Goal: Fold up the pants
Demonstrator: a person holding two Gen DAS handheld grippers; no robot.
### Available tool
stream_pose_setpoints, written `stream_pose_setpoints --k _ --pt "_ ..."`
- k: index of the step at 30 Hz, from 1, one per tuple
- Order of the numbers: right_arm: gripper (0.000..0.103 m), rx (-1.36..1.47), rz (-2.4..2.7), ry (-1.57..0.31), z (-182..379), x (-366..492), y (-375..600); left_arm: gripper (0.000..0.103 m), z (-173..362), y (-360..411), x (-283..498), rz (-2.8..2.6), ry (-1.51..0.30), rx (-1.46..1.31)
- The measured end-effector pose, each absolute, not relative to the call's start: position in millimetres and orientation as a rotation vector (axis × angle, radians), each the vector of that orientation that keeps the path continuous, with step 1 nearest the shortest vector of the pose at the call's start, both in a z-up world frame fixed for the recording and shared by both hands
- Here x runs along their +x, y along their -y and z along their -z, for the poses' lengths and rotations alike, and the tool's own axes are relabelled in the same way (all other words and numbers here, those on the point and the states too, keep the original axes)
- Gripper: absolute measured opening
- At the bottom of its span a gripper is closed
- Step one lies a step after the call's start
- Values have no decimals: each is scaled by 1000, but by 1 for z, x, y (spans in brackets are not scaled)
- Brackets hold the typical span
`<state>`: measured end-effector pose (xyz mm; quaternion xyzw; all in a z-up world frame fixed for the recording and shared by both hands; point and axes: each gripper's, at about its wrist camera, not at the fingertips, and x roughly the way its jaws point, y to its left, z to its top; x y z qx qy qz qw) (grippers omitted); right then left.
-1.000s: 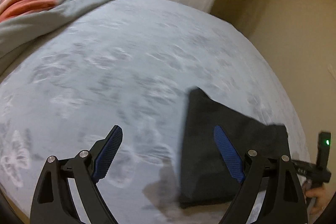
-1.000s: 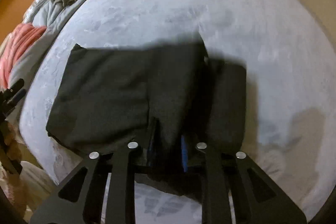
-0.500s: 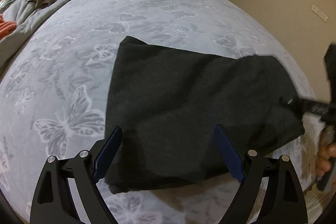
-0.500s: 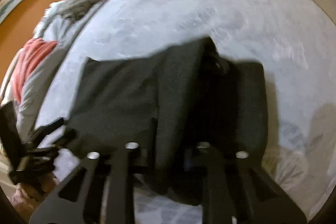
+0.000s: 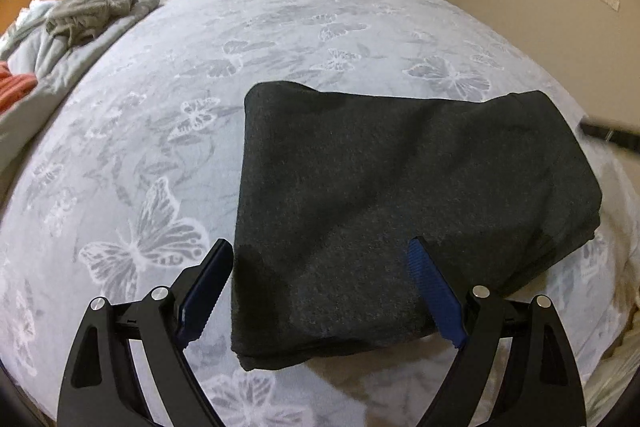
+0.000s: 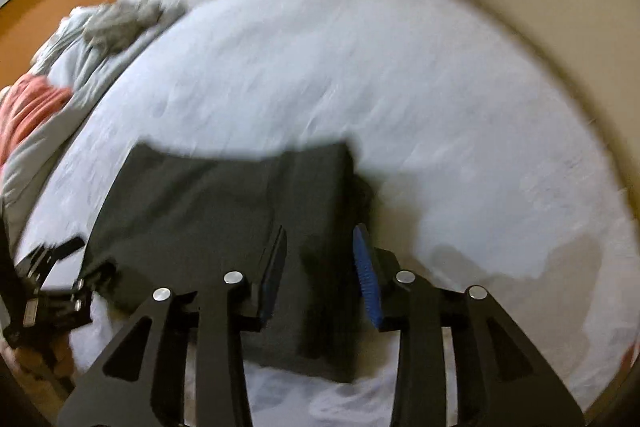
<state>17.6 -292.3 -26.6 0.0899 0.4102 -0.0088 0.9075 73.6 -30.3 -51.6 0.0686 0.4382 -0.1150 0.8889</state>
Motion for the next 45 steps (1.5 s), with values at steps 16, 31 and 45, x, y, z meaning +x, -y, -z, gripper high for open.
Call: stream_pose_setpoints --k 16,31,45 --pt "41 153 -35 -823 25 49 257 86 32 15 83 235 -887 65" --pt "9 269 -142 -807 8 87 262 86 22 -76 134 82 -952 -289" --pt "67 204 -97 -1027 51 28 295 86 74 -50 127 217 -1199 -322"
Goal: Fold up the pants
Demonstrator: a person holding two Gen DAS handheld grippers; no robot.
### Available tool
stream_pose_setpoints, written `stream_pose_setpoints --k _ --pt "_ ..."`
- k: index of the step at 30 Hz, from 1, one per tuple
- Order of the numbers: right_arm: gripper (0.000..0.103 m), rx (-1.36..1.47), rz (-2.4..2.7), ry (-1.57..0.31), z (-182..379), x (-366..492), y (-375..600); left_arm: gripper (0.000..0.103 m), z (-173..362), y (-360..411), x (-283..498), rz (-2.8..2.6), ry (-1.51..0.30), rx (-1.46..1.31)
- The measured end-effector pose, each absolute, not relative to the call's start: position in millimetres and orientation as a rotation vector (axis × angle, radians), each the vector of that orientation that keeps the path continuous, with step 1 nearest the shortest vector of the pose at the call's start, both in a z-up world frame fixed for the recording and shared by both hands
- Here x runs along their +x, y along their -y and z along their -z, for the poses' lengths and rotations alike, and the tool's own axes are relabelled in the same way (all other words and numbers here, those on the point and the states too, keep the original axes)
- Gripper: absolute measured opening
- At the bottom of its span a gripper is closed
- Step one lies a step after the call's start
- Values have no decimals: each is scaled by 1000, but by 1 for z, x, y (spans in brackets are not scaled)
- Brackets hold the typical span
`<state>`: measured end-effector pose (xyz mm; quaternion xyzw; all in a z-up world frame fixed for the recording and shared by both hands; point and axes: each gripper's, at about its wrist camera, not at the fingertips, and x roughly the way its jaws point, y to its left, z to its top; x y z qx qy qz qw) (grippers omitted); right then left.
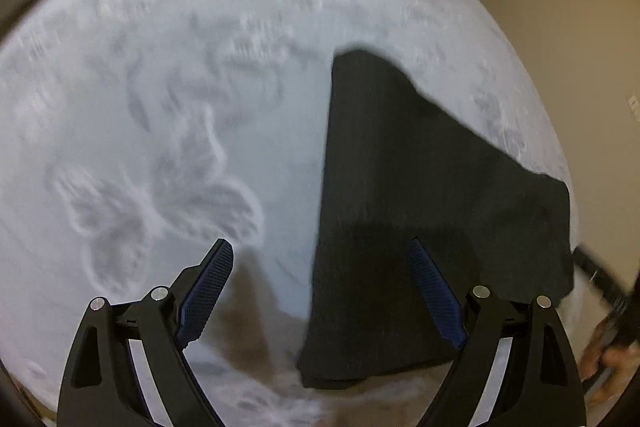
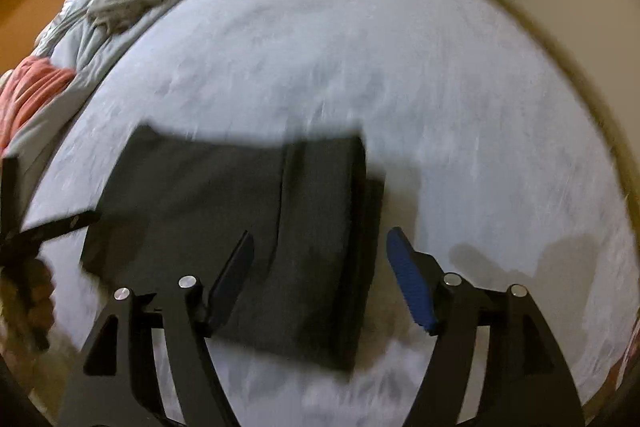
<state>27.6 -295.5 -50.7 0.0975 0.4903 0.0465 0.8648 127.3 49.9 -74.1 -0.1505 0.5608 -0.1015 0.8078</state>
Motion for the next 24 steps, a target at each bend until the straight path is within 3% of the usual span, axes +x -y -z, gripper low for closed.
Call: stream_pose_setpoints --k 2,4,5,6,7,8,11,13,15,17,18,19,20,24 --pt "67 243 -151 -1075 65 25 291 86 80 -44 126 222 -1218 -325" --pt "52 249 -175 -1070 77 21 283 83 76 -34 122 251 -1175 -277" --pt "47 213 -159 -1063 82 21 277 58 75 -29 121 283 -1169 -259" --pt "35 175 -150 -1046 80 19 271 28 74 -25 120 319 -1166 -254" --pt "24 165 -158 -1027 74 18 269 25 71 -24 120 319 -1157 -241" --pt "23 184 -197 -983 57 14 266 11 64 -27 118 306 -1131 -240" --pt "23 192 -278 -829 8 -2 262 8 51 -44 116 283 -1104 -279" --pt "33 144 -259 -885 19 1 260 11 63 -50 119 223 -1133 -246" --pt "42 113 -180 -1031 55 13 266 29 78 -50 120 195 -1165 -200" --pt "49 163 -126 -1092 78 14 277 34 62 -47 111 153 -1096 -144" --pt "60 173 -128 -1078 73 11 279 56 53 -44 105 160 -1059 -123" --pt "73 144 -99 -1062 63 7 281 70 43 -41 100 178 -1024 -113" --pt "76 128 -73 -1026 55 2 283 89 38 -40 97 178 -998 -116" --pt "79 190 -40 -996 46 6 301 88 46 -29 101 194 -1032 -125"
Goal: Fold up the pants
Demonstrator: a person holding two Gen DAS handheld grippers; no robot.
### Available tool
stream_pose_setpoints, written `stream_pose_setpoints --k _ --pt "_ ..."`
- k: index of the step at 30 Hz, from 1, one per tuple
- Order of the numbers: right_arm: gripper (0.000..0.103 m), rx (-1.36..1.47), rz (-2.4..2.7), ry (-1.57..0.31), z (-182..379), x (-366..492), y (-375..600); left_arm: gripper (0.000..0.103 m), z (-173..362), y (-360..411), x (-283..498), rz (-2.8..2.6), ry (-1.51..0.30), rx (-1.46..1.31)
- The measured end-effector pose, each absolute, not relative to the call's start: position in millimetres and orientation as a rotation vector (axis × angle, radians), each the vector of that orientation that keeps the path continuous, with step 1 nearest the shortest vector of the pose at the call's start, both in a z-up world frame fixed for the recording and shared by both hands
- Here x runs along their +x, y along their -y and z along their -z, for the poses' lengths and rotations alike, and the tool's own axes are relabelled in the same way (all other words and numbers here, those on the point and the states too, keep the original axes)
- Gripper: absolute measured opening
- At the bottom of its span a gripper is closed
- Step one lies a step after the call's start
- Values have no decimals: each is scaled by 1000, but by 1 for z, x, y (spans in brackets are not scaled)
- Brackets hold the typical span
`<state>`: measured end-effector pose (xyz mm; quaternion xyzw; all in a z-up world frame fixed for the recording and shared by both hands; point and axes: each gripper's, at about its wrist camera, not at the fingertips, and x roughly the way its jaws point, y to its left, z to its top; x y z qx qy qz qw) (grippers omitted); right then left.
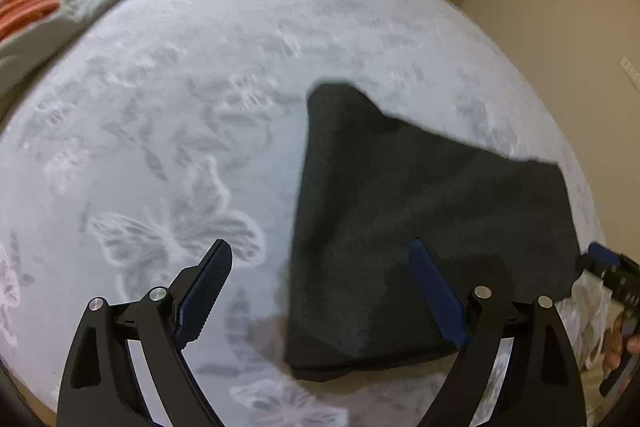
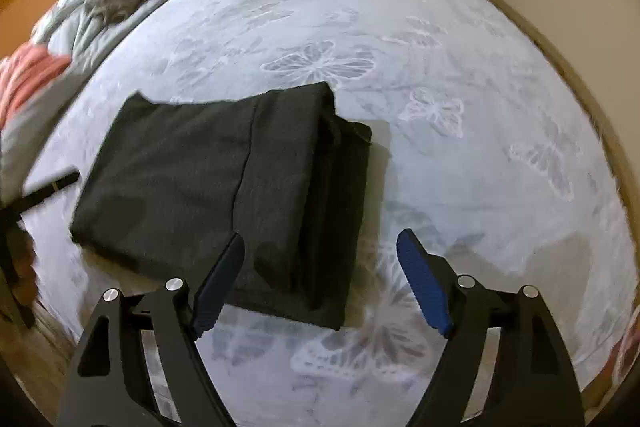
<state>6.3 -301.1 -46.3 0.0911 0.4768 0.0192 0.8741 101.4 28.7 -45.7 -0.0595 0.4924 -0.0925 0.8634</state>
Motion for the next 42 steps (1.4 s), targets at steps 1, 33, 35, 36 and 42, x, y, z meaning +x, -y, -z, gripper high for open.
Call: stream_pose_setpoints --k 1,33,35,36,42 --pt "80 217 -41 -1005 50 7 303 88 54 -26 107 190 -1067 -135" --pt "81 167 -6 -1056 65 18 284 88 72 -12 99 215 -1137 -173" --pt "89 195 -18 -1060 68 16 287 88 77 -20 104 255 -1184 -278" --pt "89 208 -25 -1068 71 15 288 88 82 -23 108 272 -1210 -334" --pt "37 493 -152 -1079 95 35 303 29 82 -17 119 363 -1162 -341"
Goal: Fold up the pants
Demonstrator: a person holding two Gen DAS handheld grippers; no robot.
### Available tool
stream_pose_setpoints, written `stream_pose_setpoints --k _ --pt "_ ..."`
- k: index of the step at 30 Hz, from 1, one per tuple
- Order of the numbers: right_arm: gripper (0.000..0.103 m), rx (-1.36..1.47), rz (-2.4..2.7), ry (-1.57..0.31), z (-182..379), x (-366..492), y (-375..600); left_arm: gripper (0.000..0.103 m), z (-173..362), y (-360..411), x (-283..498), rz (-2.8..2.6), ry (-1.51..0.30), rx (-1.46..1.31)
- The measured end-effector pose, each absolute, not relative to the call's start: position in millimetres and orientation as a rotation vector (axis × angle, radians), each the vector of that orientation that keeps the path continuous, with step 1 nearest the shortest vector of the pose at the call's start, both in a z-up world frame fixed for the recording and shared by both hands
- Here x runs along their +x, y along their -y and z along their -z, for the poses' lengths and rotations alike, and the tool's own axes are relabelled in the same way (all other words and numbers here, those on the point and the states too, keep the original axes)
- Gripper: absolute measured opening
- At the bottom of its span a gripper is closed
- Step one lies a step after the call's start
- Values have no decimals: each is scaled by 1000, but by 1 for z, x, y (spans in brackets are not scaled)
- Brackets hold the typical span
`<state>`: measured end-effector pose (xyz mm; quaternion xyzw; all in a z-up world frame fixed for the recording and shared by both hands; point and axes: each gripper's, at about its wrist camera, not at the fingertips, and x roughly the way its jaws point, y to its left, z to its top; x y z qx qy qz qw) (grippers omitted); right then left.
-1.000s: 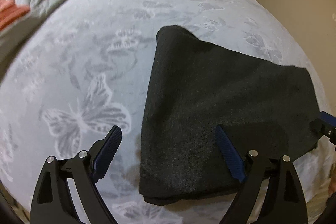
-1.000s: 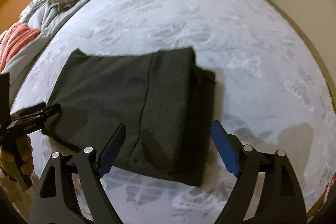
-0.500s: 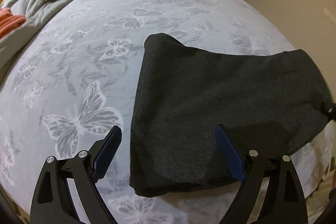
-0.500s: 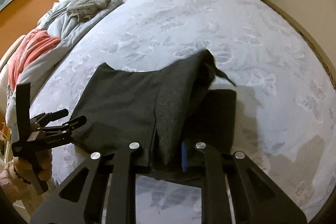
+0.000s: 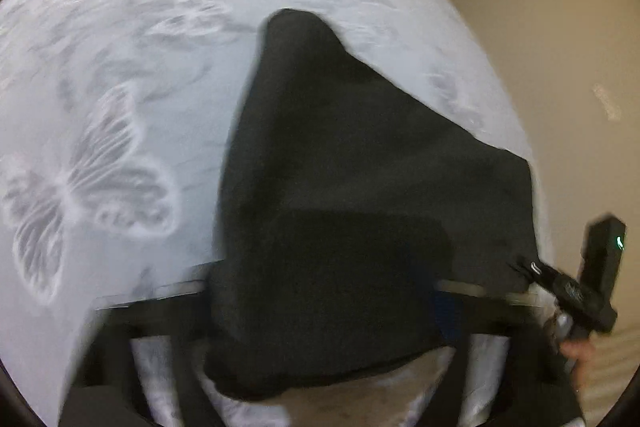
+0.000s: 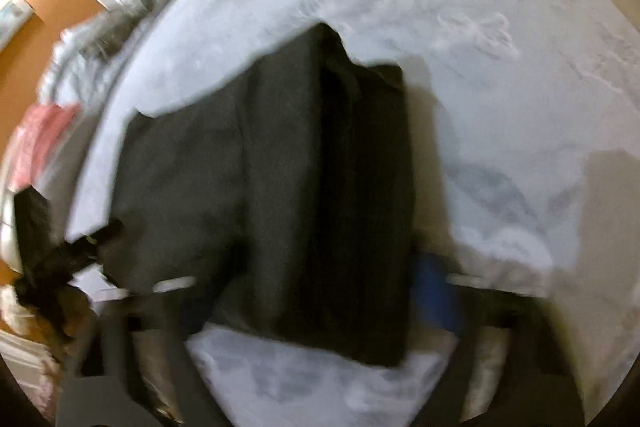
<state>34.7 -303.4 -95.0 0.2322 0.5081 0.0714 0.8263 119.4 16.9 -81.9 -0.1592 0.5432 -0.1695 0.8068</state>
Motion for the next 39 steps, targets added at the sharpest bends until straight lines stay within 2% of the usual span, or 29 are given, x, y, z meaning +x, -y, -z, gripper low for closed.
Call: stream_pose_setpoints --k 1,4,7,8,9,10,11,13,14,16,17,18,19,24,26,28,29,32,33,34,36,37,39 --pt "28 510 -160 -1063 88 35 302 24 78 -21 120 359 -1158 -342" --pt "26 463 -251 -969 46 29 285 8 46 -43 109 417 -1098 -445" --pt "27 436 -378 -889 3 6 264 7 5 -64 75 441 -1022 -439" --pt "29 424 -409 -898 -2 -1 259 8 0 -74 60 419 -1014 -430" --pt "37 408 -425 -933 2 -9 254 9 2 -79 52 391 -1023 -417" --pt "52 390 -399 -959 9 -14 253 12 11 -86 41 344 -1046 -386" --pt "59 343 -338 -1003 23 -19 251 19 25 -90 33 285 -1081 -333" --pt "61 205 -101 -1080 51 -27 252 13 45 -90 28 157 -1145 -247" --pt "61 171 -47 -1077 52 -28 253 14 45 -88 26 141 -1135 -231" --pt "62 206 -103 -979 36 -30 252 30 30 -81 26 161 -1053 -213" --pt "64 242 -144 -933 27 -29 250 48 20 -75 26 154 -1005 -202" --pt "71 272 -172 -901 20 -24 246 56 15 -71 27 147 -979 -200" --pt "72 279 -175 -898 20 -20 243 56 9 -65 28 147 -935 -193" --pt "72 281 -151 -980 48 23 220 64 3 -33 38 107 -855 -27" --pt "40 300 -164 -1017 68 36 211 65 9 -22 46 127 -881 -4" --pt "15 279 -184 -1013 74 40 202 65 18 -14 46 137 -899 19" --pt "13 248 -193 -976 65 31 204 65 19 -10 45 140 -903 39" --pt "13 219 -314 -792 13 -5 194 68 25 -4 37 128 -882 99" --pt "20 164 -281 -761 11 -12 193 70 28 -3 34 120 -877 118" --pt "29 111 -222 -783 19 -12 193 71 31 -1 32 112 -874 143" --pt "38 22 -98 -937 59 3 198 71 38 1 32 100 -891 165" --pt "38 37 -56 -1016 81 8 204 71 41 1 32 104 -902 166" --pt "38 103 -75 -959 70 -2 209 71 44 3 33 110 -919 163"
